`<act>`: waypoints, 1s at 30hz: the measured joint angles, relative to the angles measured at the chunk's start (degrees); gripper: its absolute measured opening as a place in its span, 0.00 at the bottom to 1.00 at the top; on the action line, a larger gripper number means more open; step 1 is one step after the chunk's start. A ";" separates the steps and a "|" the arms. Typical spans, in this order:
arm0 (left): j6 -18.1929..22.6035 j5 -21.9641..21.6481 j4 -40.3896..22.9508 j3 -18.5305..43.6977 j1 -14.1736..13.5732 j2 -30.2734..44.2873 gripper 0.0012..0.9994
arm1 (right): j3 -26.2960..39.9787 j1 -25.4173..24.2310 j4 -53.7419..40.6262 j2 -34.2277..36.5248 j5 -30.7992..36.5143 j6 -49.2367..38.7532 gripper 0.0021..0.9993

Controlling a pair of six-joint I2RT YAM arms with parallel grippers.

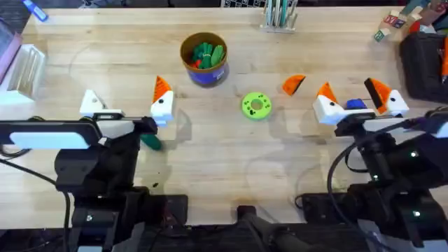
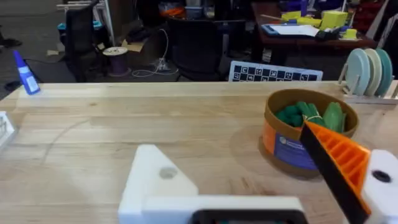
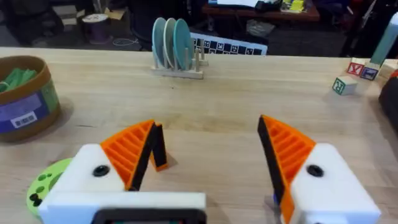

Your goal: Pick up the gripper from the table and insert it into the empty holder that is missing its gripper. Then pick up a screw, insert it into the mounting hole, and use the screwdriver to tighten it. Finally, clean up the table by picking up the vegetable and placing it into the bucket.

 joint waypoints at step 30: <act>-5.21 0.15 -53.52 46.07 0.00 45.52 0.99 | 44.26 0.00 -41.65 38.58 0.24 0.24 0.99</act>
